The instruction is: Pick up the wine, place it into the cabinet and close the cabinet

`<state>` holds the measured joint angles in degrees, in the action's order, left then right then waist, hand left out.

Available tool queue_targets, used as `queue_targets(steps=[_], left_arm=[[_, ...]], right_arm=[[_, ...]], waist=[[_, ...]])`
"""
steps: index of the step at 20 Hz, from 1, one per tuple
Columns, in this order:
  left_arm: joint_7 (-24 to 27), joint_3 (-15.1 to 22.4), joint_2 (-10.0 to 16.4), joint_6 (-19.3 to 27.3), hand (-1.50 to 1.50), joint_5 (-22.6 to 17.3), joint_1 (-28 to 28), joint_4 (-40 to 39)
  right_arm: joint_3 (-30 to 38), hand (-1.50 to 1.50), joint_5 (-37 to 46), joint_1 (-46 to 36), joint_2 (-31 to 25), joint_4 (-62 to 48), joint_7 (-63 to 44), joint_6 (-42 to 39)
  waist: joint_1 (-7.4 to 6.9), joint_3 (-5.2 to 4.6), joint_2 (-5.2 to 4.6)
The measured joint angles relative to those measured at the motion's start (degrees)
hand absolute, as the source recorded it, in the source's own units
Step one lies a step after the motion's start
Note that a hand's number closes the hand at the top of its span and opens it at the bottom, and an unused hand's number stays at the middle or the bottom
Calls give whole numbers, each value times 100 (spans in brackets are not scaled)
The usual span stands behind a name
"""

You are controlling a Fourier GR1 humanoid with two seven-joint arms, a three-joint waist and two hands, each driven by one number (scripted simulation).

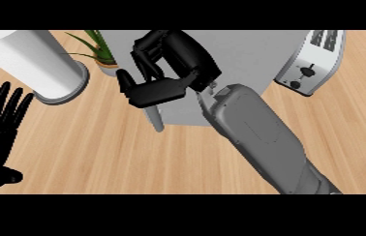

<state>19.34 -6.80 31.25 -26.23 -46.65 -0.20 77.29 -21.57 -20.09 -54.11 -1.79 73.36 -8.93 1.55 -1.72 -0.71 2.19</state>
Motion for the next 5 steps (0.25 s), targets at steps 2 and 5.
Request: queue_targets(steps=[2, 5], left_arm=[[-56, -7, 24, -2, -150, -28, -20, 49], [-103, 29, -5, -34, -150, -47, -14, 101]], right_arm=[[20, 150, 8, 6, -28, -51, 102, -89], [36, 150, -11, 5, -59, -79, 135, -199]], waist=[[-20, -7, 11], [-26, -16, 20]])
